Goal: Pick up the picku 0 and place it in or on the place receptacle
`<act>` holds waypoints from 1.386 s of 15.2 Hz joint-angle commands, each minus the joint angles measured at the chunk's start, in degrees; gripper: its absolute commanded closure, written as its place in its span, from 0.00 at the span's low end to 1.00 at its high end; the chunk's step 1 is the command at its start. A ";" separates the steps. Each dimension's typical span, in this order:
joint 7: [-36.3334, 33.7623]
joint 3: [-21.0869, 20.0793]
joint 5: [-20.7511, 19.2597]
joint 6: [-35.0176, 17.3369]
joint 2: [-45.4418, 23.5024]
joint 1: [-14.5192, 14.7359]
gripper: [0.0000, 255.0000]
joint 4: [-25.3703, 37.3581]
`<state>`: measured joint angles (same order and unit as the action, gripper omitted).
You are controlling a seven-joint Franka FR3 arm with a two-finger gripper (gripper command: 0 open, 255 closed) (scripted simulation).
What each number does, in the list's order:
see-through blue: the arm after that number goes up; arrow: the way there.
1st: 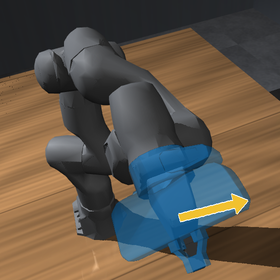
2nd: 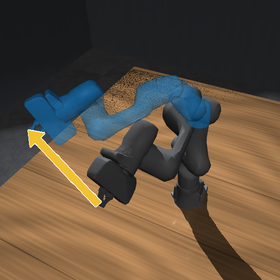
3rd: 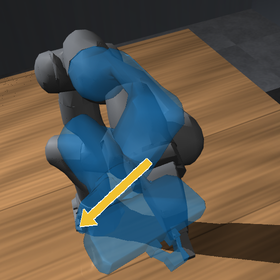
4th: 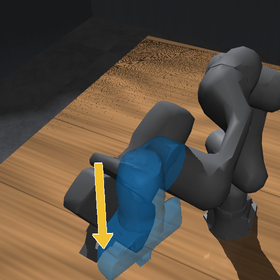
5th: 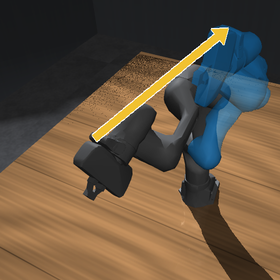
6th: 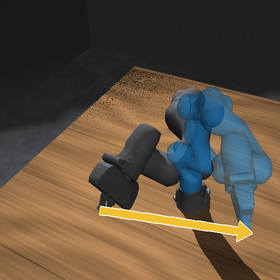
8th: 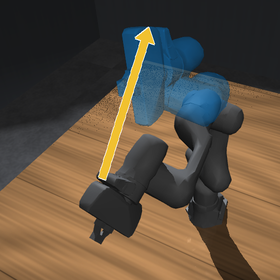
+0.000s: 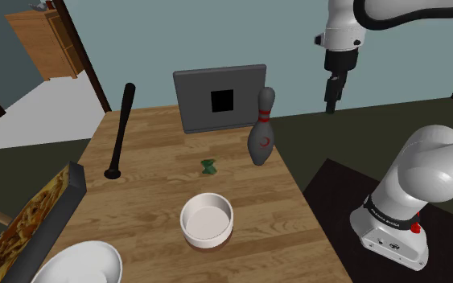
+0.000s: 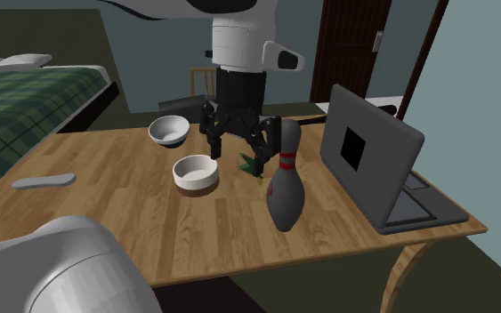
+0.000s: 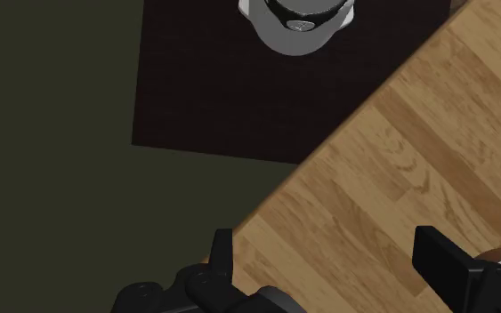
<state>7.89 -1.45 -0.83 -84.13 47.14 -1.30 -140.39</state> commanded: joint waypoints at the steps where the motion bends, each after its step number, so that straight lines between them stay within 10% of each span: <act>1: 0.00 0.00 0.00 0.00 0.00 0.00 0.00 0.00; 21: -21.90 -13.43 5.56 -28.77 -38.16 1.55 0.00 10.98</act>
<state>-12.52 -14.22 5.01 -112.07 11.61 0.13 -131.33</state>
